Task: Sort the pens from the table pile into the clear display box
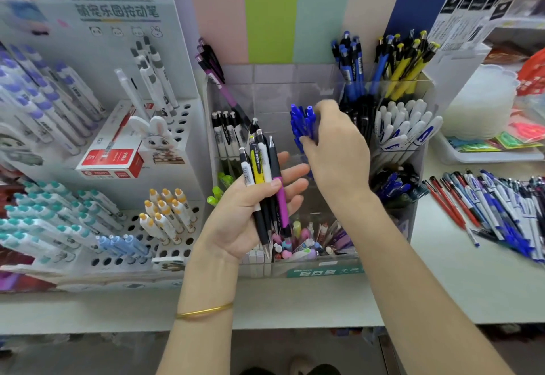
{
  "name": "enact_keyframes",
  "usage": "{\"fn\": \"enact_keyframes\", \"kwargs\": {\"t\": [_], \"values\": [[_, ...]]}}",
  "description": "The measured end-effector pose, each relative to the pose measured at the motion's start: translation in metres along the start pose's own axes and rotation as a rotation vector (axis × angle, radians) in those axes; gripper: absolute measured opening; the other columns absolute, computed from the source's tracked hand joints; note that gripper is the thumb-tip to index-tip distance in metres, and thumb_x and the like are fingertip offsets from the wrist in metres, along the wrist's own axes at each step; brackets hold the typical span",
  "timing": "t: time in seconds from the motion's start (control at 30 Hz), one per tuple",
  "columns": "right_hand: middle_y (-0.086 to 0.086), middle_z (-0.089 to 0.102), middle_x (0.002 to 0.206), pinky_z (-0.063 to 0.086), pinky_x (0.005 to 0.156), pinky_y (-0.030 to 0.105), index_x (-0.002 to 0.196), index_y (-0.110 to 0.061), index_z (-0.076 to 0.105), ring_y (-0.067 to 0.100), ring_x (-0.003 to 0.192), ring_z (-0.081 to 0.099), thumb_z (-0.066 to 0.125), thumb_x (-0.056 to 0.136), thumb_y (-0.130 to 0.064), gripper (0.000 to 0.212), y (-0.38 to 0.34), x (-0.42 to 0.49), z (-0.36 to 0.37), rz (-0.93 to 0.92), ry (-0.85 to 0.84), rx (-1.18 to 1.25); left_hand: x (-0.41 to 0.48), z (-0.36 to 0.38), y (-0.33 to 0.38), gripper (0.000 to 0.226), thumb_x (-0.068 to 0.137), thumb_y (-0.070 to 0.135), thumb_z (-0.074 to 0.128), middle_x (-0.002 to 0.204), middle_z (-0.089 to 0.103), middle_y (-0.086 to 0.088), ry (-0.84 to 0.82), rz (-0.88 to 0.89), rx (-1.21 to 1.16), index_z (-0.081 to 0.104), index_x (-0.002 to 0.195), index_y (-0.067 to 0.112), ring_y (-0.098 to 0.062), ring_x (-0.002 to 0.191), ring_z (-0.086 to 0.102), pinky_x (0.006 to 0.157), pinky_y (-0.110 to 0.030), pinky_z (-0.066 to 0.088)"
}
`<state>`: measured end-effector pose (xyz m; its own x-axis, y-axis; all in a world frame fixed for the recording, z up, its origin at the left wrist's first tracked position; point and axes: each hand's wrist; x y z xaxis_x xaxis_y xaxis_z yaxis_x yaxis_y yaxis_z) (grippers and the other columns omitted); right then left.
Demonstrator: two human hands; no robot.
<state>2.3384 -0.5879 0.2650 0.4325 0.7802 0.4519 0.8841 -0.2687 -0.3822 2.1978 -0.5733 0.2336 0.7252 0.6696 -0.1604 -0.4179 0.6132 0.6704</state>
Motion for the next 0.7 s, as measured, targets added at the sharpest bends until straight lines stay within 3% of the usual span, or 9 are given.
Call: {"fn": "enact_keyframes", "kwargs": {"t": [0.07, 0.13, 0.27, 0.37, 0.43, 0.57, 0.7], "values": [[0.008, 0.056, 0.115, 0.037, 0.067, 0.03, 0.132, -0.012, 0.042, 0.028, 0.095, 0.059, 0.067, 0.088, -0.023, 0.052, -0.002, -0.001, -0.001, 0.004, 0.044, 0.075, -0.004, 0.0, 0.001, 0.047, 0.08, -0.001, 0.048, 0.11, 0.071, -0.015, -0.026, 0.011, -0.017, 0.053, 0.125, 0.013, -0.022, 0.087, 0.072, 0.069, -0.03, 0.059], [0.009, 0.057, 0.109, 0.039, 0.065, 0.029, 0.133, -0.011, 0.045, 0.026, 0.085, 0.059, 0.069, 0.086, -0.024, 0.055, -0.004, -0.001, 0.001, -0.038, 0.11, 0.122, -0.007, -0.001, 0.002, 0.047, 0.081, -0.001, 0.047, 0.11, 0.071, -0.016, -0.03, 0.017, -0.026, 0.054, 0.124, 0.017, -0.024, 0.091, 0.072, 0.07, -0.032, 0.06], [0.012, 0.06, 0.105, 0.035, 0.062, 0.029, 0.113, -0.005, 0.055, 0.032, 0.085, 0.062, 0.063, 0.09, -0.021, 0.029, -0.006, 0.0, 0.004, -0.121, 0.116, 0.009, -0.01, -0.004, 0.002, 0.051, 0.08, -0.002, 0.049, 0.107, 0.072, -0.015, -0.02, 0.018, -0.043, 0.056, 0.125, 0.02, -0.02, 0.086, 0.073, 0.073, -0.035, 0.06], [0.009, 0.054, 0.117, 0.032, 0.066, 0.029, 0.115, -0.008, 0.048, 0.03, 0.098, 0.059, 0.053, 0.096, -0.029, 0.029, -0.005, 0.006, 0.001, -0.023, -0.025, -0.154, -0.013, -0.006, 0.003, 0.048, 0.079, -0.001, 0.05, 0.103, 0.073, -0.014, 0.006, 0.023, -0.043, 0.057, 0.122, 0.017, -0.019, 0.082, 0.073, 0.075, -0.036, 0.06], [0.01, 0.054, 0.117, 0.032, 0.066, 0.03, 0.117, -0.008, 0.048, 0.03, 0.098, 0.059, 0.054, 0.096, -0.031, 0.031, -0.008, 0.007, -0.003, 0.012, -0.043, -0.137, -0.014, -0.006, 0.002, 0.043, 0.079, -0.001, 0.05, 0.105, 0.072, -0.015, 0.014, 0.024, -0.022, 0.057, 0.119, 0.014, -0.02, 0.083, 0.073, 0.077, -0.037, 0.06], [0.012, 0.053, 0.111, 0.032, 0.059, 0.03, 0.118, -0.008, 0.053, 0.029, 0.078, 0.056, 0.056, 0.095, -0.026, 0.029, -0.013, 0.002, -0.001, -0.092, 0.133, -0.043, -0.017, -0.007, 0.001, 0.034, 0.08, 0.0, 0.05, 0.108, 0.071, -0.017, 0.031, 0.006, 0.007, 0.056, 0.113, 0.005, -0.024, 0.087, 0.073, 0.078, -0.036, 0.059], [0.01, 0.053, 0.113, 0.034, 0.059, 0.03, 0.113, -0.008, 0.053, 0.032, 0.083, 0.06, 0.045, 0.099, -0.014, 0.017, -0.01, 0.011, 0.008, -0.042, 0.12, -0.096, -0.019, -0.008, -0.001, 0.03, 0.082, -0.001, 0.05, 0.105, 0.072, -0.019, 0.057, 0.003, 0.035, 0.056, 0.111, 0.004, -0.025, 0.088, 0.073, 0.078, -0.036, 0.06]]}}
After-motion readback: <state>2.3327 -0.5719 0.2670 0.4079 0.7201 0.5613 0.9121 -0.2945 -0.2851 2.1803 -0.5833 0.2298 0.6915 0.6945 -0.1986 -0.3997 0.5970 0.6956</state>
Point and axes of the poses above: each hand's wrist, its own x-axis towards the middle knuckle, its own z-axis out of the palm, y = z × x
